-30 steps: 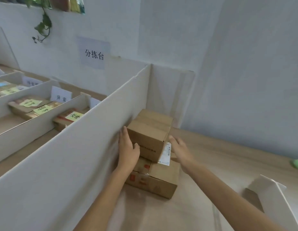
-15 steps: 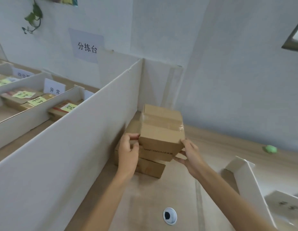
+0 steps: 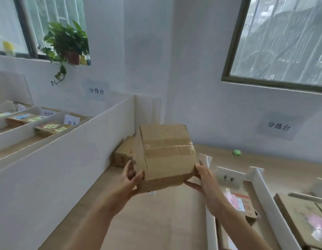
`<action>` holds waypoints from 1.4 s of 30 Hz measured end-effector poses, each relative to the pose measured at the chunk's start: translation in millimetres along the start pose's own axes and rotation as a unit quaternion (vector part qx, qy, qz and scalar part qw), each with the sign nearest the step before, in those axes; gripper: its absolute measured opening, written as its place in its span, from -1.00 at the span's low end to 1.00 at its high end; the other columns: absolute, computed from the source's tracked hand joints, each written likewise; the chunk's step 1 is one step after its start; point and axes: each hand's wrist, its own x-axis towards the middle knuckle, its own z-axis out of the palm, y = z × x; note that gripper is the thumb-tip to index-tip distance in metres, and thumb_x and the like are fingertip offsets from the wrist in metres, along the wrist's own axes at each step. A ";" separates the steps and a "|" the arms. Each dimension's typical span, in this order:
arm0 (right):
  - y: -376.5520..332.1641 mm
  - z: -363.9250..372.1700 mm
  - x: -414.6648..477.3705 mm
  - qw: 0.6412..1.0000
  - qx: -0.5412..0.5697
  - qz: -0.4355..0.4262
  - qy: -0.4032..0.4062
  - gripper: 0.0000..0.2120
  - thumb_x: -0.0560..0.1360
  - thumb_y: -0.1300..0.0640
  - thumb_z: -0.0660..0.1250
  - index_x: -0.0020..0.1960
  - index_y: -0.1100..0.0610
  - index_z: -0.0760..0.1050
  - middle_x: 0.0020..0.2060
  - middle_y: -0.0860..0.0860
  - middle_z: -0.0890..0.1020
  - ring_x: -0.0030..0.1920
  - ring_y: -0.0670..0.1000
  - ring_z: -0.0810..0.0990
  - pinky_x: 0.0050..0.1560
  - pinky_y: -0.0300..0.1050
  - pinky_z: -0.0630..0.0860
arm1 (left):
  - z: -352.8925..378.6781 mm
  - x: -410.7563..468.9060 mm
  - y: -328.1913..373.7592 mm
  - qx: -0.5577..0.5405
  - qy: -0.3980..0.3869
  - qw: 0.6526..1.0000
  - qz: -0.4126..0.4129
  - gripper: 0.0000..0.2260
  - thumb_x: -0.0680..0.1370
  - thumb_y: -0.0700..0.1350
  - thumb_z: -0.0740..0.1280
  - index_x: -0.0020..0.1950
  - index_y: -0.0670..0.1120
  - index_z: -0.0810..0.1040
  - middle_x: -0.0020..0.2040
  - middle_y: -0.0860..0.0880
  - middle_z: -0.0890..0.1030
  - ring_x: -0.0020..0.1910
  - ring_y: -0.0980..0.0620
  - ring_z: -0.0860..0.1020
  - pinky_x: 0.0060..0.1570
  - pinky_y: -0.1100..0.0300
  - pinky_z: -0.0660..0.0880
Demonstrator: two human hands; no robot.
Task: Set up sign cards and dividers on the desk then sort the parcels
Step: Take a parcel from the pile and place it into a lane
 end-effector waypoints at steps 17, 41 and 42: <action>-68.0 -157.4 -326.1 0.994 -0.041 -0.093 -0.035 -0.47 0.35 -0.11 0.40 0.29 -0.22 0.34 0.17 -0.17 0.58 0.12 -0.19 0.58 0.20 -0.10 0.52 | 229.3 -323.5 14.0 0.107 -0.006 0.982 0.158 -0.63 0.51 0.16 0.27 0.29 0.09 0.47 0.19 0.12 0.59 0.20 0.18 0.53 0.26 0.13 0.45; 14.9 -183.1 -478.8 0.996 0.071 0.061 -0.011 -0.41 0.41 -0.32 0.16 0.32 -0.01 0.37 0.03 0.12 0.67 -0.01 0.11 0.67 -0.18 -0.12 0.61 | 233.6 -456.7 -86.7 0.159 0.003 0.987 0.026 -0.48 0.38 0.17 0.36 0.29 0.06 0.37 0.19 0.06 0.56 0.14 0.11 0.54 0.11 0.16 0.50; 18.2 -185.7 -483.2 0.996 0.050 0.065 -0.016 -0.39 0.39 -0.29 0.20 0.36 -0.04 0.31 0.02 0.08 0.67 -0.02 0.07 0.68 -0.17 -0.15 0.60 | 236.9 -456.6 -98.3 0.153 0.008 0.988 0.005 -0.57 0.46 0.08 0.35 0.28 0.03 0.35 0.19 0.04 0.55 0.13 0.10 0.53 0.08 0.19 0.49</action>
